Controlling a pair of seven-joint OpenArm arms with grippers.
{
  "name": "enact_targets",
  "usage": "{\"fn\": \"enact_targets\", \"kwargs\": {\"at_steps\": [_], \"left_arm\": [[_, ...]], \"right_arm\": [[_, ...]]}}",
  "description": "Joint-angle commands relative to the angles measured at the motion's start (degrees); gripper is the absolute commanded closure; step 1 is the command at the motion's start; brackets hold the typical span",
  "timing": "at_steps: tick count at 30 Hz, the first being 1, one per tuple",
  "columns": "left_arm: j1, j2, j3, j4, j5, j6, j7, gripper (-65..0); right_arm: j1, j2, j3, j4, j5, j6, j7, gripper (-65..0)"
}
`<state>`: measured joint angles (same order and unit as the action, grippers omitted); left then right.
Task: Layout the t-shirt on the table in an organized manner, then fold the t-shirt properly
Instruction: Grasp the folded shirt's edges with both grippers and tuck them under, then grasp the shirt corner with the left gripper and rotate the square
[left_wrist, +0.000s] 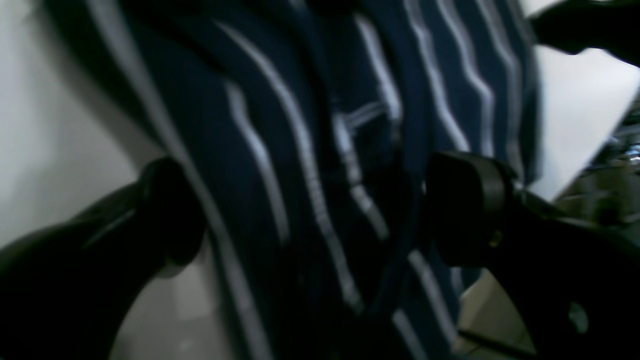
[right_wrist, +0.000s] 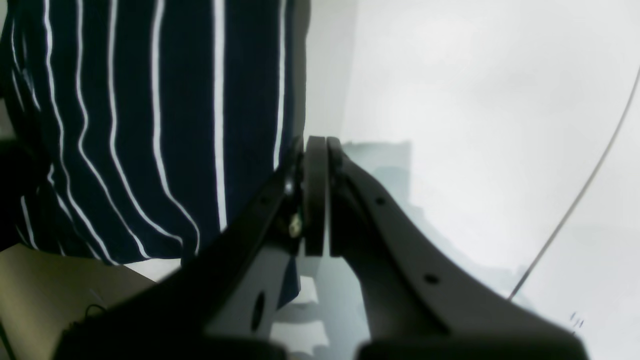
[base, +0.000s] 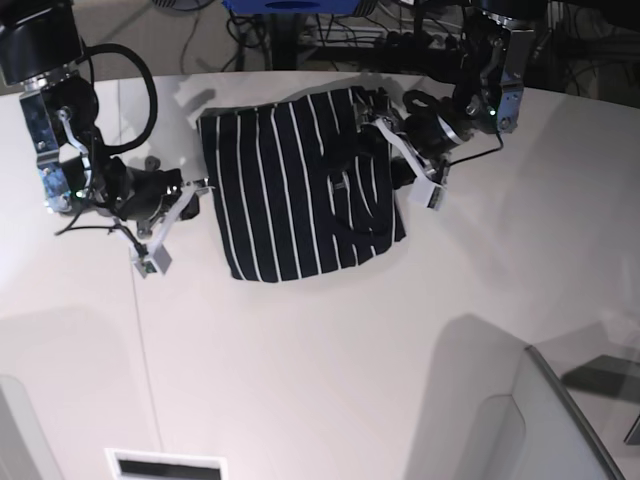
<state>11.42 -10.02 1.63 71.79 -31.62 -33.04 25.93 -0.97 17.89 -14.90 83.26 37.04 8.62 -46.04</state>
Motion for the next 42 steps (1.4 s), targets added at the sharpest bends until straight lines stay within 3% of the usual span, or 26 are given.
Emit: {"fn": "enact_targets", "kwargs": {"at_steps": [1, 2, 4, 10, 12, 17, 19, 23, 30, 36, 42], "left_arm": [[-0.5, -0.1, 1.0, -1.9, 1.9, 1.3, 2.9, -65.0], [-0.7, 0.0, 1.5, -3.5, 1.9, 1.3, 2.2, -65.0], [-1.3, 0.9, 1.6, -5.9, 1.9, 1.3, 0.6, -55.5], [-3.0, 1.4, 1.6, -9.1, 1.9, 1.3, -0.5, -11.4], [-3.3, 1.4, 1.6, -9.1, 1.9, 1.3, -0.2, 0.0], [-5.3, 0.7, 2.2, -8.5, 2.5, 1.3, 3.1, 0.0], [-6.0, -1.5, 2.5, -6.6, 2.5, 1.3, 5.3, 0.0], [-7.6, -8.0, 8.1, -1.8, 2.5, 1.3, 7.3, 0.0], [-17.8, -18.4, 22.9, -0.5, 4.2, 1.3, 9.5, 0.0], [-26.0, -18.5, 35.7, -0.5, 19.8, 1.3, 9.5, 0.0], [-31.9, -13.1, 43.6, -0.6, 36.1, 1.3, 9.3, 0.0]], "right_arm": [[0.9, 0.5, 0.3, 0.9, 0.4, 0.4, 0.9, 0.0], [0.9, 0.5, 0.3, 0.9, 0.4, 0.4, 0.9, 0.0], [0.9, 0.5, 0.3, 0.9, 0.4, 0.4, 0.9, 0.0], [0.9, 0.5, 0.3, 0.8, 0.4, 0.4, 0.9, 0.0], [0.9, 0.5, 0.3, 0.8, 0.4, 0.4, 0.9, 0.0], [0.9, 0.5, 0.3, 0.5, 0.4, 0.4, 1.0, 0.0], [1.1, 0.5, 0.3, -0.8, 0.4, 0.4, 1.7, 0.0], [1.0, 0.5, 0.4, -3.5, 0.4, 0.4, 4.6, 0.0], [-2.4, 0.4, 1.0, -1.6, 0.5, -0.1, 11.7, 0.0], [-4.8, -1.6, 8.2, -1.5, 0.5, -0.1, 13.2, 0.0], [-6.3, -1.5, 13.4, -1.7, 0.5, -0.1, 13.1, 0.0]]}}
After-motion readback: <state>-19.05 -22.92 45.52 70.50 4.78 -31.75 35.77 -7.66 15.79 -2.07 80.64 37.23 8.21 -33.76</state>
